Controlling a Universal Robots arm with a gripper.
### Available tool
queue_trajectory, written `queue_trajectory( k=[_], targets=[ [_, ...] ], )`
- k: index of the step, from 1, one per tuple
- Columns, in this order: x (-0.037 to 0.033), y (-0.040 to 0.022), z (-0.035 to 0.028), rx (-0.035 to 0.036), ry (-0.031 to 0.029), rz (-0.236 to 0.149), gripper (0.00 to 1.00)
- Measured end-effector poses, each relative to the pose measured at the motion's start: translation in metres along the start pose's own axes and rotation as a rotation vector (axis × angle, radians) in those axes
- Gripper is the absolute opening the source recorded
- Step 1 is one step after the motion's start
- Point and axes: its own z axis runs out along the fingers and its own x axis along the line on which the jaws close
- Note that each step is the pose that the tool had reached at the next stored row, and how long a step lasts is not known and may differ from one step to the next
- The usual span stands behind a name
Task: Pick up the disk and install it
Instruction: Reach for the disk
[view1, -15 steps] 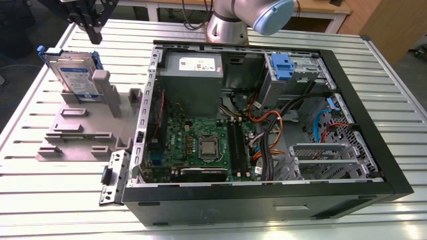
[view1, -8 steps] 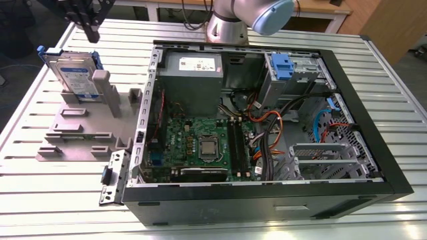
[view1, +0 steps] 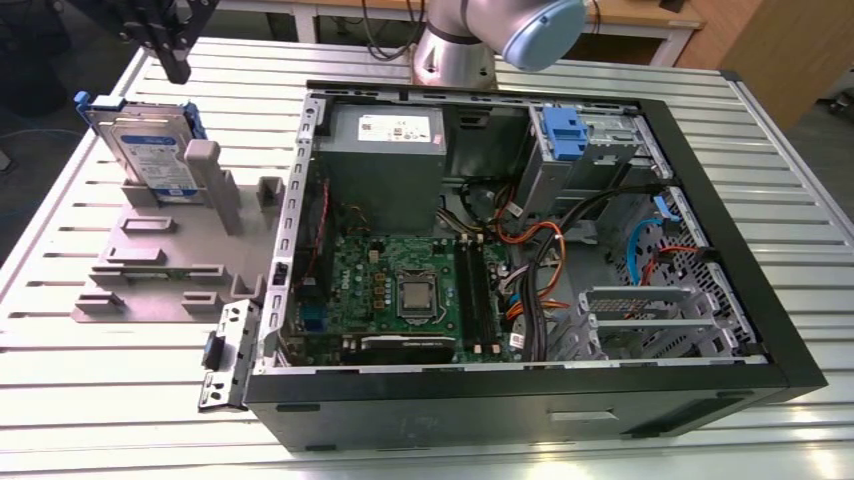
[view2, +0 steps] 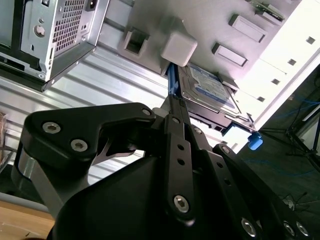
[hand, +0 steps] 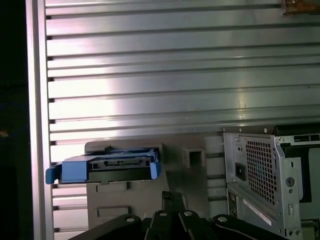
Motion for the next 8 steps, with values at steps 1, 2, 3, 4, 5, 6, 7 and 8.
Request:
queue_trajectory(
  k=[1,2,3,4,5,6,7,8],
  targets=[
    [0.0015,0.0001,0.0001,-0.0001,0.0,0.0,0.11],
    [0.0031,0.0,0.0002,-0.0001,0.0001,0.0,0.11],
    [0.0047,-0.0001,0.0003,-0.0003,0.0,0.0,0.11],
    [0.0058,-0.0002,0.0004,-0.0004,-0.0001,0.0,0.11],
    [0.0062,-0.0002,0.0005,-0.0005,0.0,0.0,0.11],
    [0.0062,-0.0002,0.0005,-0.0004,0.0,0.0,0.11],
    [0.0062,-0.0002,0.0005,-0.0004,0.0,0.0,0.11],
    [0.0062,-0.0002,0.0005,-0.0004,0.0001,0.0,0.11]
  ],
)
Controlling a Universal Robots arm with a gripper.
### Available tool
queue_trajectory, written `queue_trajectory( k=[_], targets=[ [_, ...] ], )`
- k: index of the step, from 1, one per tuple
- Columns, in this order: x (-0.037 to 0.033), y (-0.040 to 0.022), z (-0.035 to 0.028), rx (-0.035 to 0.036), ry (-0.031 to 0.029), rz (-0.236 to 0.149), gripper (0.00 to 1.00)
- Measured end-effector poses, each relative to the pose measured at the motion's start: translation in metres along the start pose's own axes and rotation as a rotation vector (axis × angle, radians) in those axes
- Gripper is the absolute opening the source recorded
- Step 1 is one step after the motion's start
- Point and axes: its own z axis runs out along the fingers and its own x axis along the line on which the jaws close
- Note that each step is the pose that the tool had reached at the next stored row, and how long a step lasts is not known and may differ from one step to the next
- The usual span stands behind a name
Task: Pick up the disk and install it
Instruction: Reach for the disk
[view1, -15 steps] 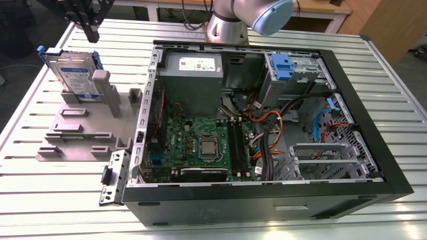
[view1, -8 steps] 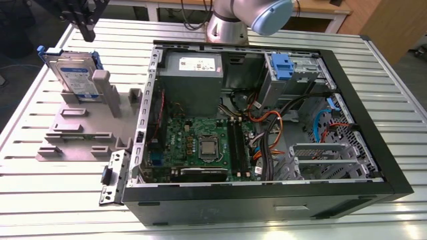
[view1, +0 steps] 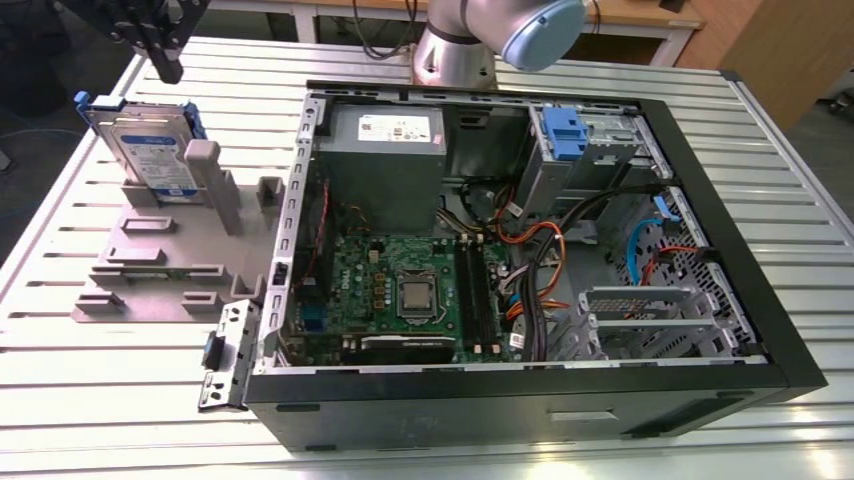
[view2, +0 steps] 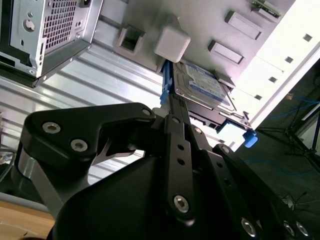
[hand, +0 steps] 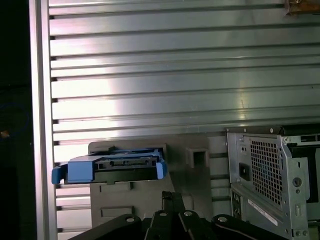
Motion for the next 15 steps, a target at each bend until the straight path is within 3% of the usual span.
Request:
queue_trajectory(
  k=[6,15],
  targets=[
    [0.0004,0.0,0.0,0.0,-0.0001,0.0,0.11],
    [0.0095,-0.0004,0.0003,0.0,0.0,0.0,0.11]
  ],
)
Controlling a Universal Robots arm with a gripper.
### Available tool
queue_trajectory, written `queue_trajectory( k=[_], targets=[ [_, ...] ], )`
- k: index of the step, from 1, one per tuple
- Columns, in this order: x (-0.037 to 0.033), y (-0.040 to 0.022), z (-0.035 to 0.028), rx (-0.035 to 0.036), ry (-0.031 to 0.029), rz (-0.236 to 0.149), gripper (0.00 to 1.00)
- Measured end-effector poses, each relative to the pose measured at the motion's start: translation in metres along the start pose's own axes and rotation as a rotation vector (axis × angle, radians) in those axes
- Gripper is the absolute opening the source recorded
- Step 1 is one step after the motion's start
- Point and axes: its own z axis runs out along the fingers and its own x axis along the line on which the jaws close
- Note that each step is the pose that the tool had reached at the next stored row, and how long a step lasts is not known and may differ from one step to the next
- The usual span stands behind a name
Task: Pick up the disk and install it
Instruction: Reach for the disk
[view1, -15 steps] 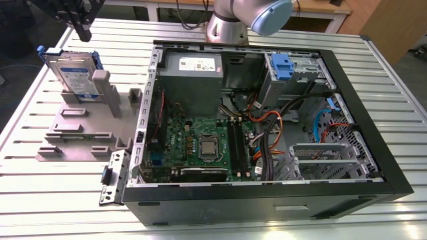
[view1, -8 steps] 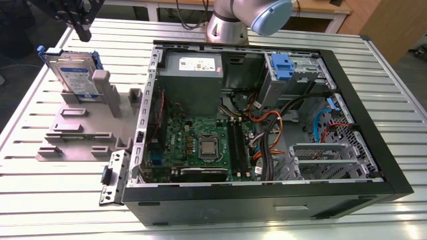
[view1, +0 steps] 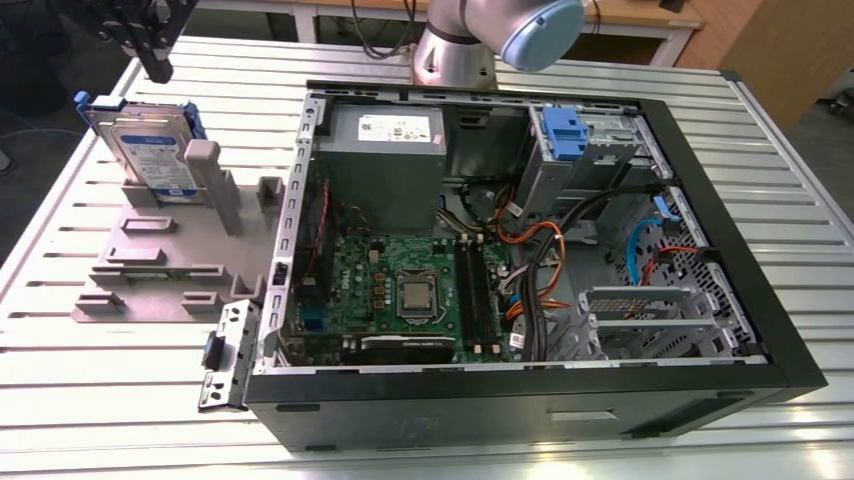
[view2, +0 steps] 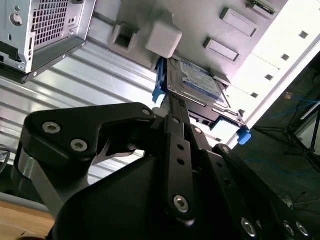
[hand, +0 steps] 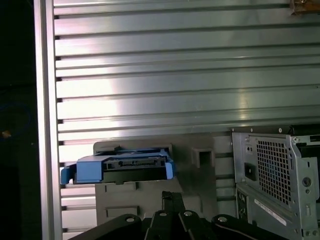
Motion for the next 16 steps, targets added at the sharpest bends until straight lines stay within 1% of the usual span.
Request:
queue_trajectory(
  k=[6,10,12,13,16],
  targets=[
    [0.0075,0.0031,0.0008,0.0,0.0001,0.0,0.11],
    [0.0175,0.0047,0.0012,0.0,0.0001,0.0,0.11],
    [0.0241,0.0051,0.0013,0.0,0.0002,0.0,0.11],
    [0.0302,0.005,0.0014,0.0,0.0007,-0.01,0.11],
    [0.0311,0.0049,0.0017,-0.0004,0.0019,-0.039,0.11]
  ],
)
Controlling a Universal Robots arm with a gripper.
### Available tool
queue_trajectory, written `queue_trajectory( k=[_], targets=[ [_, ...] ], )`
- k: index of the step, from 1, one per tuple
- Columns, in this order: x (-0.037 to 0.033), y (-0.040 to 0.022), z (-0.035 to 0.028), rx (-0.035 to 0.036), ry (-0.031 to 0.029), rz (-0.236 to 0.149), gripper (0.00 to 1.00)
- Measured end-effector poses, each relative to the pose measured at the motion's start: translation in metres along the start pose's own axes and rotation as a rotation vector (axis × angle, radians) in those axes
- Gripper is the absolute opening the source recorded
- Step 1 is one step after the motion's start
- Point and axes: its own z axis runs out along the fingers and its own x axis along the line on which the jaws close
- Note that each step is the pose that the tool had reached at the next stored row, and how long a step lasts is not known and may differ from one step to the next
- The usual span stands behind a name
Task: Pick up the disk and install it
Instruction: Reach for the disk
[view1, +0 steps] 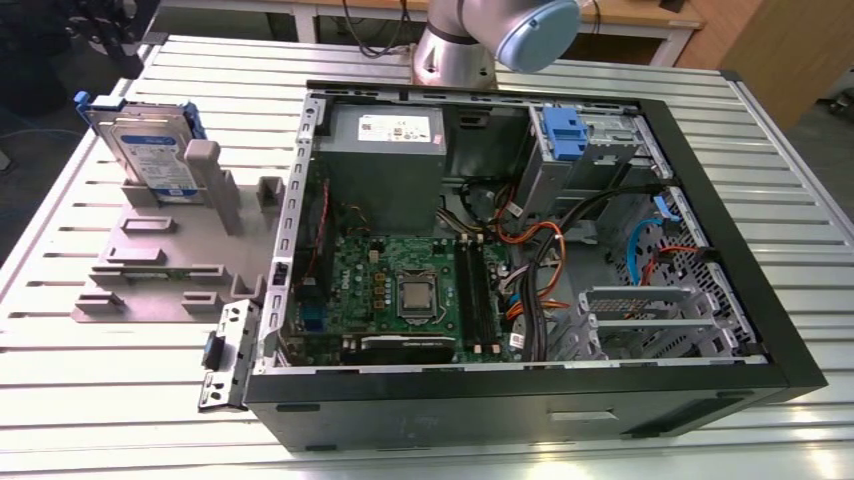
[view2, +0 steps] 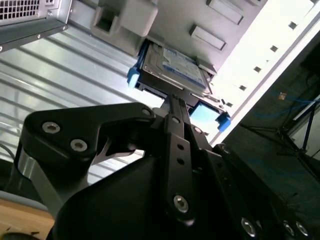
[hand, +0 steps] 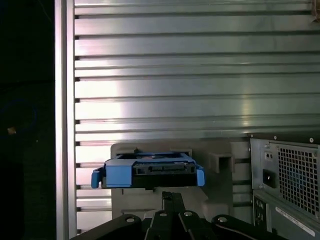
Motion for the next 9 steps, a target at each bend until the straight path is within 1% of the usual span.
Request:
queue_trajectory(
  k=[3,9],
  targets=[
    [0.0027,0.0,0.0001,-0.0001,0.0012,-0.021,0.11],
    [0.017,-0.0001,0.0008,-0.0001,0.0012,-0.022,0.11]
  ],
)
